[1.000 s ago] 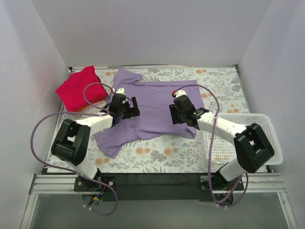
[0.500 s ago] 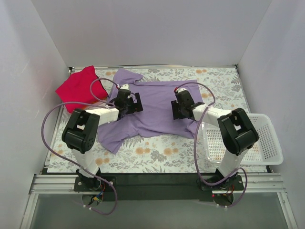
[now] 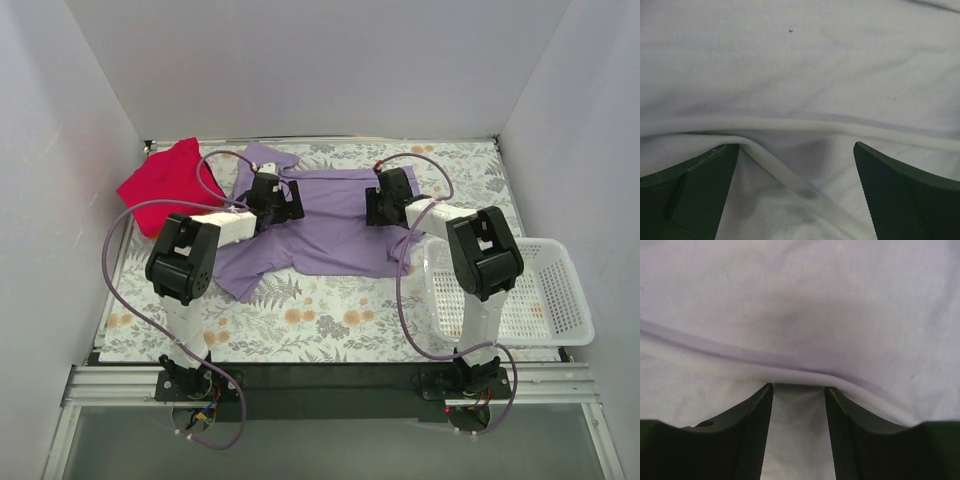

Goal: Fold and stack the t-shirts
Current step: Flatten the tshirt out

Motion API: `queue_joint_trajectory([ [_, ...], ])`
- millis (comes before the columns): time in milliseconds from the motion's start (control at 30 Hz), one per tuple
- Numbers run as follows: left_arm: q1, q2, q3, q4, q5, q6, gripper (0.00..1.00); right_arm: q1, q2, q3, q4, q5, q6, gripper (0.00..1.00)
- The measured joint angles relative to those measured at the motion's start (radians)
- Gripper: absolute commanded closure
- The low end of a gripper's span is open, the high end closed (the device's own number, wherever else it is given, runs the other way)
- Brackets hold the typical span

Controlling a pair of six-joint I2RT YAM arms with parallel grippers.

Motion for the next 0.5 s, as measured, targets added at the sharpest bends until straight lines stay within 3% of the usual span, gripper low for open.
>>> queue_joint_trajectory([
  [333, 0.018, 0.07, 0.101, -0.009, 0.043, 0.055, 0.07, -0.064, 0.056, 0.107, -0.027, -0.04, -0.038, 0.62],
  [500, 0.018, -0.037, 0.028, -0.009, 0.055, 0.062, 0.07, -0.008, -0.086, 0.033, -0.041, 0.0, -0.076, 0.61],
])
